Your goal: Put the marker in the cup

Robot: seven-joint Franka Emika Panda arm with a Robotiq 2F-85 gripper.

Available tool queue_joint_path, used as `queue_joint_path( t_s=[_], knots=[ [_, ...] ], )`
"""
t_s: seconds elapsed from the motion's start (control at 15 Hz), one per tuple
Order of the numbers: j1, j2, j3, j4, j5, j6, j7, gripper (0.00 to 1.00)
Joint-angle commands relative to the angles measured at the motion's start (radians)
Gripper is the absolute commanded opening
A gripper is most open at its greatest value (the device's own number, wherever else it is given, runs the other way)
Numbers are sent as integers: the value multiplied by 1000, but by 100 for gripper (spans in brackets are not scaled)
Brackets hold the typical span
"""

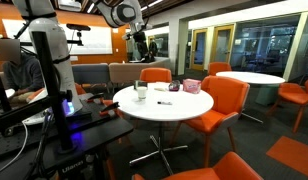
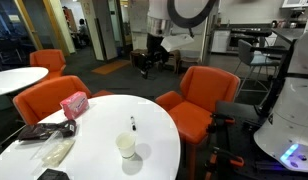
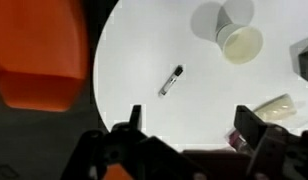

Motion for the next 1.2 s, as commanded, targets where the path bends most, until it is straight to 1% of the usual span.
queue_joint_path(
  t_s=[0.0,0.13,0.2,0.27,0.47,0.8,1.13],
  knots=[
    [8,242,-35,174,-66,-7,131,100],
    [49,369,-82,262,-28,6,144,100],
    [68,428,-107,297,-35,35,180,100],
    [89,481,-133,332,-16,52,201,100],
    [136,604,-190,405,55,89,204,100],
    [160,746,-212,503,183,121,159,100],
    [156,870,-234,598,238,113,148,100]
  ],
)
